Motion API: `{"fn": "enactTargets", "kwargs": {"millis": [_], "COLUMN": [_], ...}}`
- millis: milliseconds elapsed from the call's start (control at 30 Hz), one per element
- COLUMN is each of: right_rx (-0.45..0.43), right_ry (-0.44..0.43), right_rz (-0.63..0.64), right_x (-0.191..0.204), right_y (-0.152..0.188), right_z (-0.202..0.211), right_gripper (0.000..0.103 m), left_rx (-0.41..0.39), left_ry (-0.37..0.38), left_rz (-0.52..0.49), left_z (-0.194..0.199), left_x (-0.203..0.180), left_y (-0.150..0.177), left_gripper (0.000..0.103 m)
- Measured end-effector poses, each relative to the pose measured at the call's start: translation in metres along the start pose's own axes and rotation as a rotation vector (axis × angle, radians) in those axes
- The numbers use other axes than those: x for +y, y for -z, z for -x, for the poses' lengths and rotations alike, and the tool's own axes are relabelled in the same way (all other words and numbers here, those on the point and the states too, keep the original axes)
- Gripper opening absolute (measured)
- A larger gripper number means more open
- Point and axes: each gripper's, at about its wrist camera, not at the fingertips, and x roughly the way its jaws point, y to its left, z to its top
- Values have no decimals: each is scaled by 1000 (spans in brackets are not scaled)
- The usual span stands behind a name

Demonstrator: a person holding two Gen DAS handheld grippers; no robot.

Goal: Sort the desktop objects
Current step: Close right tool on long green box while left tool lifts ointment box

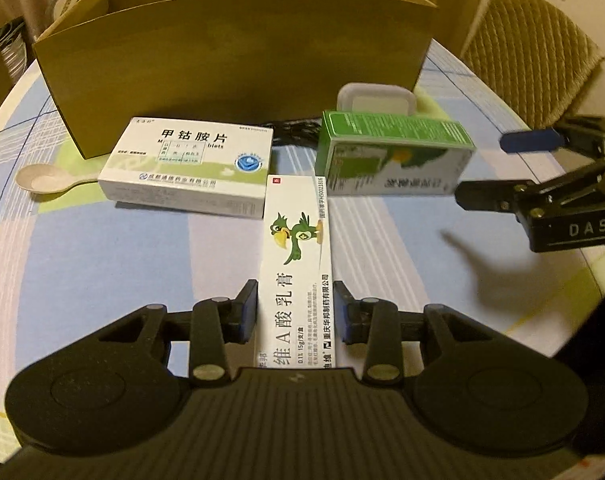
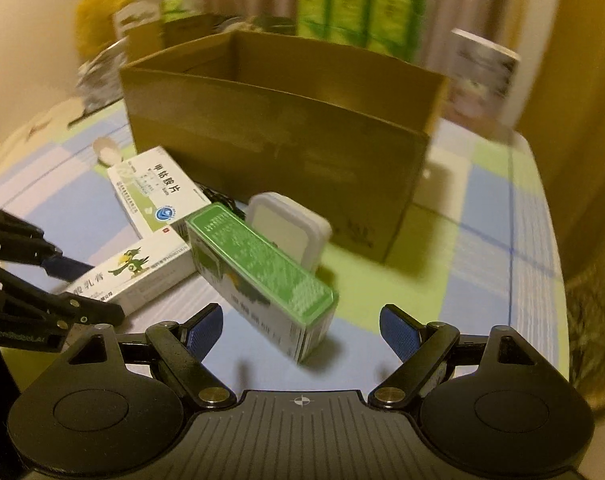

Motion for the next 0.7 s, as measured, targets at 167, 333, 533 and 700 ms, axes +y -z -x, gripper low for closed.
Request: {"fn": "enactTargets", "kwargs": {"millis": [167,333,533,700], "right_rx": [76,138,184,233], "right_ry": [-46,-52,-70,-83], "right_rz": [139,157,39,-79], "right_x": [4,5,11,25], "right_y": [-10,-14,-1,24], "right_z": [-25,-34,-10,19], "right_gripper": [83,48,31,28], "left_rx": [2,3,7,14], "left_ry": [10,7,10,21], "left_rz": [44,38,29,-1], "left_z": [-6,-7,-8,-6], "left_x": [1,0,0,-1], "left_y": [-7,-8,-7,-5], "left_gripper": [34,36,37,37]}}
